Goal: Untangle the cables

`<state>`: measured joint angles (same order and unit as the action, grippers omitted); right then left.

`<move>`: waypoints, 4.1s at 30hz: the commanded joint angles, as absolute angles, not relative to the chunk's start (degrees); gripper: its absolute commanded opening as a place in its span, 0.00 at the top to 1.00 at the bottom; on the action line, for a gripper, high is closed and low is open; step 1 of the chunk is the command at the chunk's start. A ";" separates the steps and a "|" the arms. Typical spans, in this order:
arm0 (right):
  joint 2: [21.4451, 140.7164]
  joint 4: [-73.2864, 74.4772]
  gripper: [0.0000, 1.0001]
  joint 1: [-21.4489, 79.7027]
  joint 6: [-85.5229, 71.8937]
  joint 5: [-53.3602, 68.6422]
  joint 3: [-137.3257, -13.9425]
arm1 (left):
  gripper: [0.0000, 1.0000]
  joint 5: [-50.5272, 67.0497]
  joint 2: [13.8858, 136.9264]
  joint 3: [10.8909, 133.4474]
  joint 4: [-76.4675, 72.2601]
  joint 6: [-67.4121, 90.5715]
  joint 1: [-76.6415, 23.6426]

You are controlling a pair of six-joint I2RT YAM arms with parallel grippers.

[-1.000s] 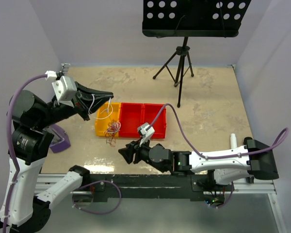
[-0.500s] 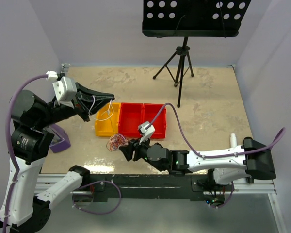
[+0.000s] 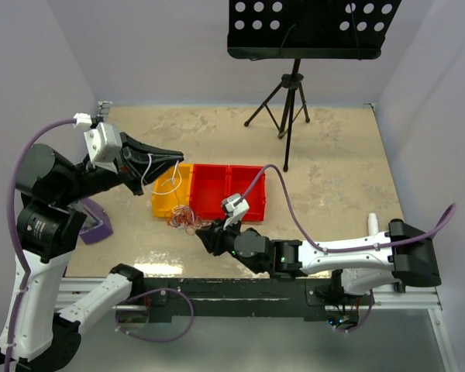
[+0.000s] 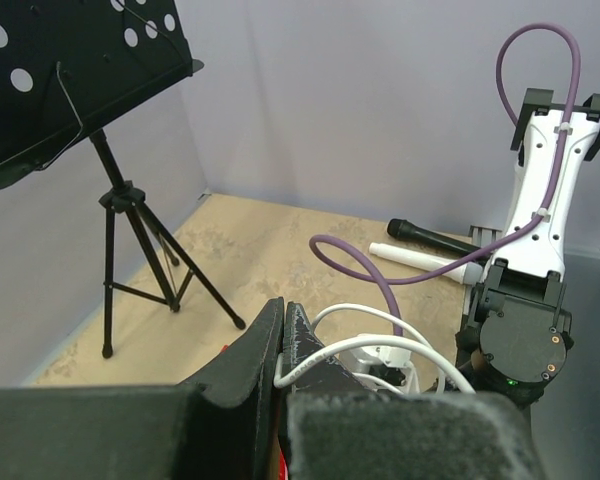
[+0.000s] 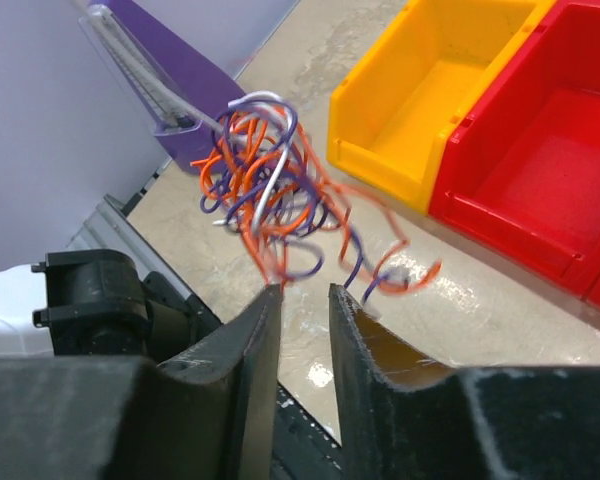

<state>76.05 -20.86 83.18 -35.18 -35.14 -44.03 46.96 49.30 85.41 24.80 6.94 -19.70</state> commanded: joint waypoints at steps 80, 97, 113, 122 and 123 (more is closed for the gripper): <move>63.72 9.67 1.00 82.97 -70.49 -40.25 -34.89 | 1.00 4.48 50.27 67.16 10.64 -17.14 -19.86; 64.34 7.56 1.00 82.97 -70.40 -39.29 -34.54 | 1.00 2.90 58.62 59.86 3.78 -19.86 -19.69; 64.25 8.26 1.00 82.97 -70.84 -39.46 -34.72 | 1.00 -1.94 64.32 52.20 6.75 -16.89 -19.34; 63.37 8.26 1.00 82.88 -72.33 -39.02 -34.01 | 1.00 -5.71 76.37 50.54 8.18 -7.30 -16.62; 63.11 8.35 1.00 82.88 -72.33 -39.02 -33.84 | 1.00 -5.71 77.25 50.62 8.26 -6.77 -16.35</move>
